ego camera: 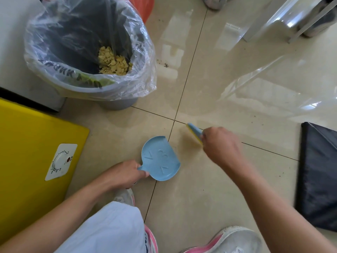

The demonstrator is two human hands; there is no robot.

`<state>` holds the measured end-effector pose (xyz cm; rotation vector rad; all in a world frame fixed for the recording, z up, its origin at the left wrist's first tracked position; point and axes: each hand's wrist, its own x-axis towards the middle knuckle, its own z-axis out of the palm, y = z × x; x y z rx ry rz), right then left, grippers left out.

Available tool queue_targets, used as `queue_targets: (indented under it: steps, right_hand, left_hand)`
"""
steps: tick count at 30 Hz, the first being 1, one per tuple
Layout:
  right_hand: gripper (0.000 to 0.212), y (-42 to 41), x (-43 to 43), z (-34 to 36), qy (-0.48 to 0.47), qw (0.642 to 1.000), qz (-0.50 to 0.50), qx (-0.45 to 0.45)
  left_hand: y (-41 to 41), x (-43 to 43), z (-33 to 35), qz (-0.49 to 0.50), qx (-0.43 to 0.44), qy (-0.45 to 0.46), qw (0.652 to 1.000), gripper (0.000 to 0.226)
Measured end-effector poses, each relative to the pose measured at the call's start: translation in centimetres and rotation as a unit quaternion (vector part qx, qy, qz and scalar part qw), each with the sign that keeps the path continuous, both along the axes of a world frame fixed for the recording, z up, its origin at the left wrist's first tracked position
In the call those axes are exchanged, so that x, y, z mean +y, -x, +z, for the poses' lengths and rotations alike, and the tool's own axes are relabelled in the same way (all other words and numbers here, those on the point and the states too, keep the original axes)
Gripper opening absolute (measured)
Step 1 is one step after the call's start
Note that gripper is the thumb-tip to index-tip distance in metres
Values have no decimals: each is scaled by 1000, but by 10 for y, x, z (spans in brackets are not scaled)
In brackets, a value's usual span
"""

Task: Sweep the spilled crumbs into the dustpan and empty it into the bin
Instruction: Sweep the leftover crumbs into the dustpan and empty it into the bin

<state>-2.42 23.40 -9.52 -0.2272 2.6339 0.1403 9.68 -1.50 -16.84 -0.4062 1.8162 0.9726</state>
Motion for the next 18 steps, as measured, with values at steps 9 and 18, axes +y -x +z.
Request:
queue_targets:
  steps: [9, 18]
  right_hand:
    - [29, -12, 0, -1, 95, 991, -11, -94]
    - [32, -49, -30, -12, 215, 966, 4, -142]
  left_hand:
    - [-3, -1, 5, -6, -7, 15, 1000, 37]
    - [-4, -4, 10, -21, 1, 26, 999, 46]
